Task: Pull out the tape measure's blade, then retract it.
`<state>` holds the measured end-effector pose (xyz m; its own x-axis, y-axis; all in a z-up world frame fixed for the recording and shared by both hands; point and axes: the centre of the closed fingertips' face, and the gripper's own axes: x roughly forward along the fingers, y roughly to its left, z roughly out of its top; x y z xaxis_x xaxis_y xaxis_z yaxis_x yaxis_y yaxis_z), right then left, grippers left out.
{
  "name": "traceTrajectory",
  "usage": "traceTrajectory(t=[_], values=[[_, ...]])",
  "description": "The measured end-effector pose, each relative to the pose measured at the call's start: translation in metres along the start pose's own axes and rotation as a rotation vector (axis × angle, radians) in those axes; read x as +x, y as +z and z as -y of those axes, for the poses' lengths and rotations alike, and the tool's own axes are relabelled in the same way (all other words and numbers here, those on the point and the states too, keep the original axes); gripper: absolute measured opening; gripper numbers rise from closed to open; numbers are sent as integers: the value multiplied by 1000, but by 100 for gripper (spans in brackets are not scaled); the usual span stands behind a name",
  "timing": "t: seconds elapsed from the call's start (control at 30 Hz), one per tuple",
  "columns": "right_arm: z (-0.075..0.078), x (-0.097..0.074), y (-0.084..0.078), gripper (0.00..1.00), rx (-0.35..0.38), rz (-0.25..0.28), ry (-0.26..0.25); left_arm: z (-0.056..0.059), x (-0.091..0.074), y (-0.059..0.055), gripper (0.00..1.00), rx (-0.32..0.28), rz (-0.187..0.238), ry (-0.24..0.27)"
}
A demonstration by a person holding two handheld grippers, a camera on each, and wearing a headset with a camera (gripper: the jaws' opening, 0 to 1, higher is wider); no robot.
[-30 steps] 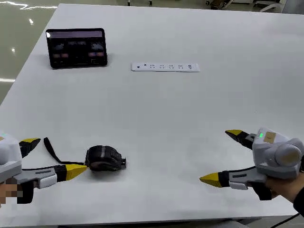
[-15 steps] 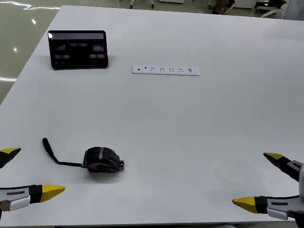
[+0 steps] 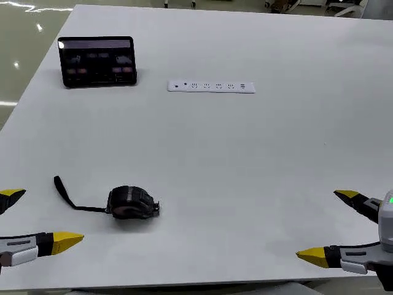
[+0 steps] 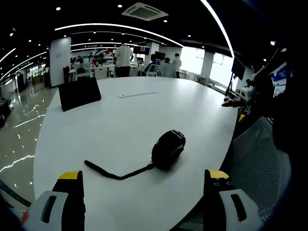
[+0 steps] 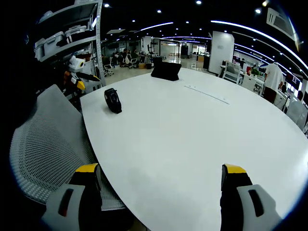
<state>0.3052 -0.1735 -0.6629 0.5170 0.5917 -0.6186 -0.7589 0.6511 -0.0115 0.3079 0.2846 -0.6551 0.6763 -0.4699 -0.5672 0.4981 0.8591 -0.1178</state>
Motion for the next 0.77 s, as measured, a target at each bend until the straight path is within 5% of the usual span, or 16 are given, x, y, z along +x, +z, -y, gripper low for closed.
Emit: traceTrajectory(t=[0.77], values=[[7, -2, -1, 100, 35, 12, -7, 4, -1, -4, 100, -1, -28, -23]])
